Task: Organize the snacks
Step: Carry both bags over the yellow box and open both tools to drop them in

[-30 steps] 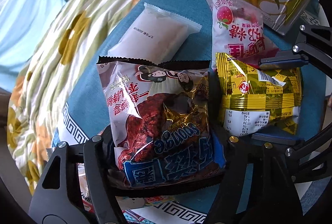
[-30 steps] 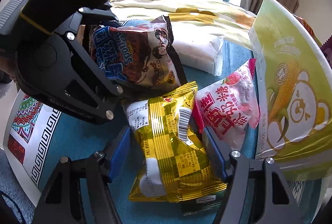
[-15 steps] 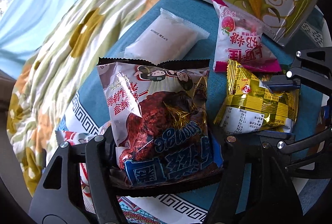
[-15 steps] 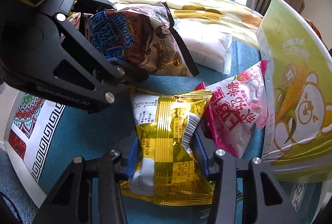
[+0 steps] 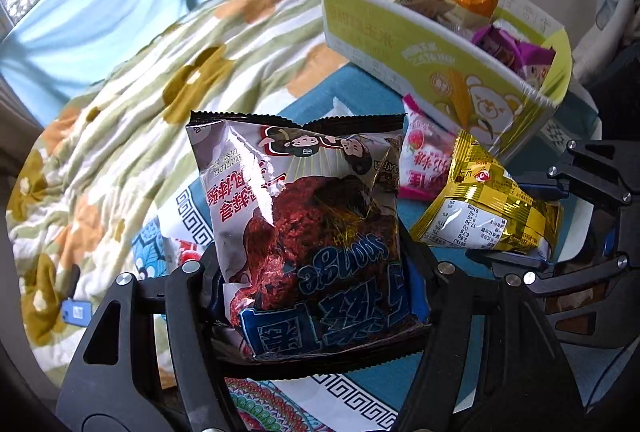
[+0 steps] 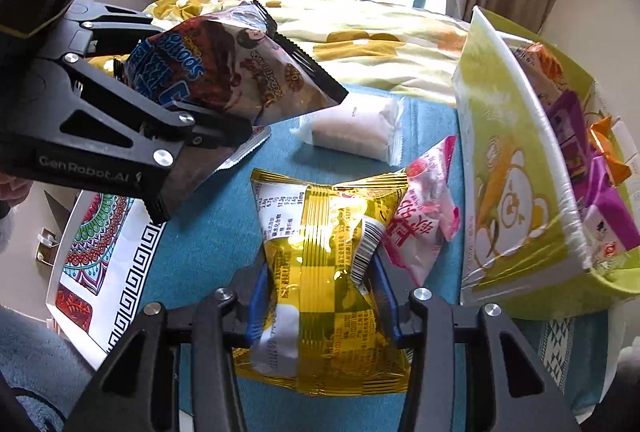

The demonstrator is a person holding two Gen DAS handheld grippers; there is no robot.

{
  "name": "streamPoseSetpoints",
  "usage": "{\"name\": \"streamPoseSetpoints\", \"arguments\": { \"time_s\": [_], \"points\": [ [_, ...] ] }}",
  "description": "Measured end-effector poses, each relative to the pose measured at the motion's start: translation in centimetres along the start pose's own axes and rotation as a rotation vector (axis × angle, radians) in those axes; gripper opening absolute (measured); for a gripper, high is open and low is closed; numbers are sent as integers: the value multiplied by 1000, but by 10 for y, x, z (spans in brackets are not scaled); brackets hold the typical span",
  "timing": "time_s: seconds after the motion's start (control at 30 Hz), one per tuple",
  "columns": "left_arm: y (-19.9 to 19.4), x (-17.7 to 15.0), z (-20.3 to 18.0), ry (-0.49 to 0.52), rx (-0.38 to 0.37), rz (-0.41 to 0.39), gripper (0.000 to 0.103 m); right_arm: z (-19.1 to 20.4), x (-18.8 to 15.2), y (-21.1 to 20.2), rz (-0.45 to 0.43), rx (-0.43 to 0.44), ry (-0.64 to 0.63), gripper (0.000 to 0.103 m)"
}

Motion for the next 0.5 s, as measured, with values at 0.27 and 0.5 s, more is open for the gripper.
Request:
{"name": "streamPoseSetpoints", "arguments": {
  "time_s": [0.27,0.5],
  "points": [
    [-61,31,-4,-85,-21,-131,63,-12,11,-64,-44,-20,75,42],
    [-84,68,-28,-124,-23,-181,63,-58,20,-113,-112,-26,180,42]
  ]
}}
Point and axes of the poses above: each gripper's, at about its wrist camera, not at the fingertips, and y roughly the way its jaws point, z to its left, x to its top, the point moved 6 cm from there along y, roughly the way its jaws point, and after that the axes turned 9 degrees about z, right-handed, at the moved point
